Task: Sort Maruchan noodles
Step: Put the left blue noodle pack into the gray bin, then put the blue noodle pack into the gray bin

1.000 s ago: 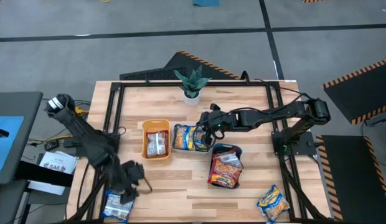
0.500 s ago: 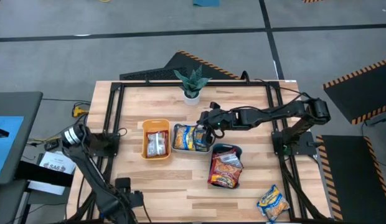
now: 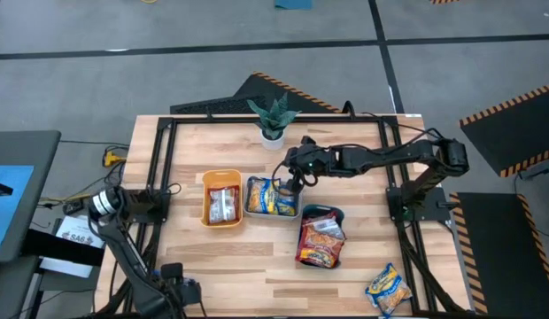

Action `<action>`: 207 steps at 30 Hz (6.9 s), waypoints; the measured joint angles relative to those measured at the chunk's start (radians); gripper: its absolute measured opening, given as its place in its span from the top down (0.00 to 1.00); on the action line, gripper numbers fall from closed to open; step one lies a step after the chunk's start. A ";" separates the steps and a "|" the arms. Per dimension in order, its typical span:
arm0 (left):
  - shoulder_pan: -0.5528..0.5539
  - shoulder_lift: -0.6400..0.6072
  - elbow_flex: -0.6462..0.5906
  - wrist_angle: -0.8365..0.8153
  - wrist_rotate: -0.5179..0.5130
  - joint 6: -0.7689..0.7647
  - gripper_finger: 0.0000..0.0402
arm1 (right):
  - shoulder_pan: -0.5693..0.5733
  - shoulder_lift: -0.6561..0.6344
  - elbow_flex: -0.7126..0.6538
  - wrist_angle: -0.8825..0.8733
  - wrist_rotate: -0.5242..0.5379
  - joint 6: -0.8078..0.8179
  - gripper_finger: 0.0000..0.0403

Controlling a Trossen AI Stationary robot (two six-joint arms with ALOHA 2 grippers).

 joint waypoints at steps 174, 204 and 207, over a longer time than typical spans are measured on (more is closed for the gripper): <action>0.806 -1.122 -0.968 1.315 -0.563 1.494 1.00 | 0.239 0.159 0.180 -0.539 -0.232 0.426 0.97; 0.806 -1.122 -0.967 1.293 -0.561 1.493 1.00 | 0.285 0.103 0.222 -0.620 -0.111 0.423 0.97; 0.806 -1.122 -0.967 1.295 -0.560 1.493 1.00 | 0.270 0.140 0.222 -0.584 -0.118 0.421 0.97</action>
